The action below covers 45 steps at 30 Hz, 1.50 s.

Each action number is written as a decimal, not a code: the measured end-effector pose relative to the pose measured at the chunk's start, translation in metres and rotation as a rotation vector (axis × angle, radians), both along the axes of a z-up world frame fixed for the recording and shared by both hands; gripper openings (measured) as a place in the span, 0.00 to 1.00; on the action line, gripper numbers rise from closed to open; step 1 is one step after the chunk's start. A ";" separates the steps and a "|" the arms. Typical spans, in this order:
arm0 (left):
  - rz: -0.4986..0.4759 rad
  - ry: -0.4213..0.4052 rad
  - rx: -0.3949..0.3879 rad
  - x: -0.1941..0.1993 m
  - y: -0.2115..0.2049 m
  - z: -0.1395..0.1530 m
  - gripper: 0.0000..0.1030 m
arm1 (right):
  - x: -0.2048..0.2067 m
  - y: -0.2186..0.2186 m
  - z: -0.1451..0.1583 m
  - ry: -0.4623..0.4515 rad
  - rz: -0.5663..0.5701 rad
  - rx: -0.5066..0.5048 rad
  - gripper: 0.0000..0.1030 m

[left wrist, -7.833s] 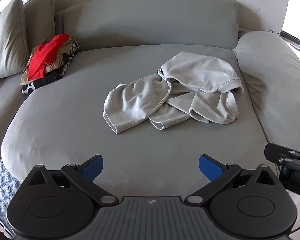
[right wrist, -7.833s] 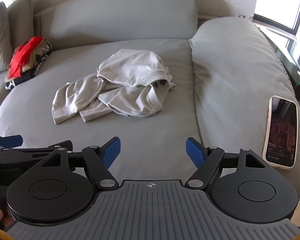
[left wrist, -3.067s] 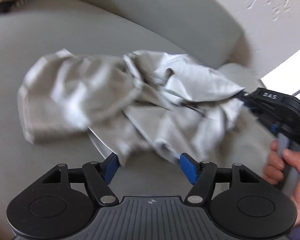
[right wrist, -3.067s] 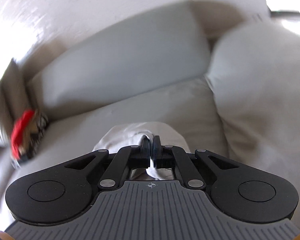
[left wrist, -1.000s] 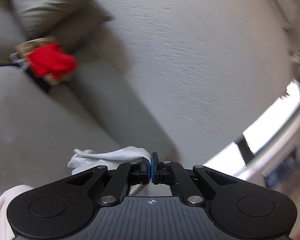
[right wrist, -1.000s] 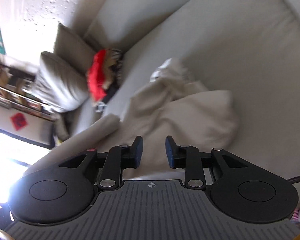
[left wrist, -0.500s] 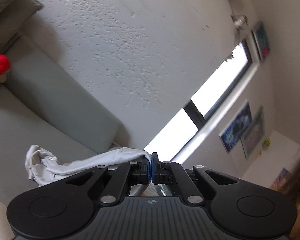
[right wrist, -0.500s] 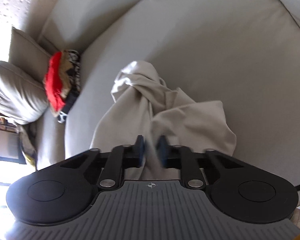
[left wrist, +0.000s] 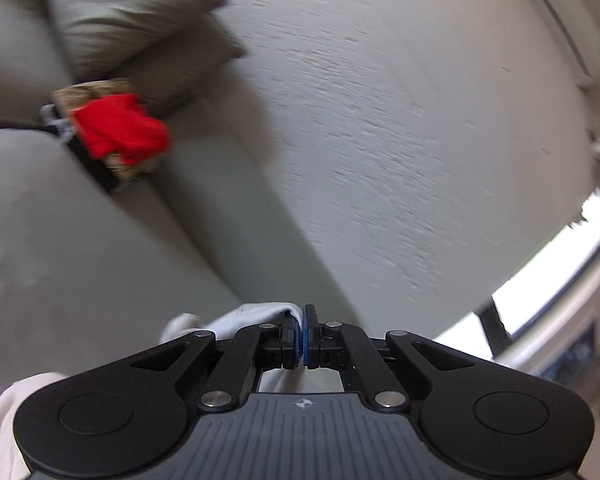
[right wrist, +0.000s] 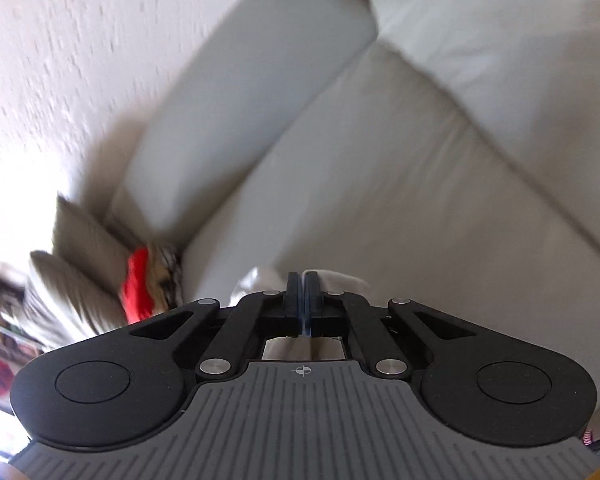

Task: Fold clothes
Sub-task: 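Lift the grey t-shirt with both tools and shake it out in the air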

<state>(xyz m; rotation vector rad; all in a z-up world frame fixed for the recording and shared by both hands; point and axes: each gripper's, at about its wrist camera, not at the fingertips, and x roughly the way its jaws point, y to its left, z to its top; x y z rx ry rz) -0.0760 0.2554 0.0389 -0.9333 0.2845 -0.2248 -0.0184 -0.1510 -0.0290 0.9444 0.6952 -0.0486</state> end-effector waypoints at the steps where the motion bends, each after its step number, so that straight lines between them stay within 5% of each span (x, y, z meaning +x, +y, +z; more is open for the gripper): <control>1: 0.019 0.020 0.004 0.001 0.000 -0.003 0.00 | -0.010 -0.006 0.001 -0.009 -0.016 0.000 0.00; 5: 0.003 0.107 0.036 0.010 -0.015 -0.011 0.00 | -0.036 -0.026 -0.024 0.113 -0.014 0.060 0.00; 9: -0.050 0.167 0.080 0.016 -0.032 -0.020 0.00 | -0.046 -0.041 -0.086 0.278 0.019 0.209 0.01; 13: -0.080 0.200 0.105 0.016 -0.041 -0.025 0.00 | -0.051 -0.047 -0.102 0.242 0.038 0.251 0.11; 17: -0.073 0.199 0.117 0.012 -0.041 -0.021 0.00 | -0.045 -0.050 -0.101 0.165 0.075 0.253 0.34; 26: -0.083 0.222 0.126 0.011 -0.045 -0.023 0.00 | -0.006 -0.033 -0.103 0.159 0.253 0.027 0.02; 29: -0.079 0.230 0.129 0.010 -0.044 -0.022 0.00 | 0.002 -0.029 -0.092 0.174 0.275 -0.025 0.01; 34: -0.037 0.196 0.138 0.030 -0.036 0.002 0.00 | 0.008 -0.054 -0.036 0.021 0.146 0.262 0.01; 37: -0.022 0.074 0.128 0.057 -0.035 0.051 0.00 | 0.004 -0.076 0.040 -0.186 0.051 0.340 0.01; 42: -0.006 -0.327 0.056 0.056 -0.042 0.151 0.00 | -0.075 -0.101 0.193 -0.687 -0.125 0.175 0.01; 45: 0.033 -0.354 0.071 0.056 -0.051 0.175 0.00 | -0.100 -0.097 0.240 -0.722 -0.169 0.009 0.01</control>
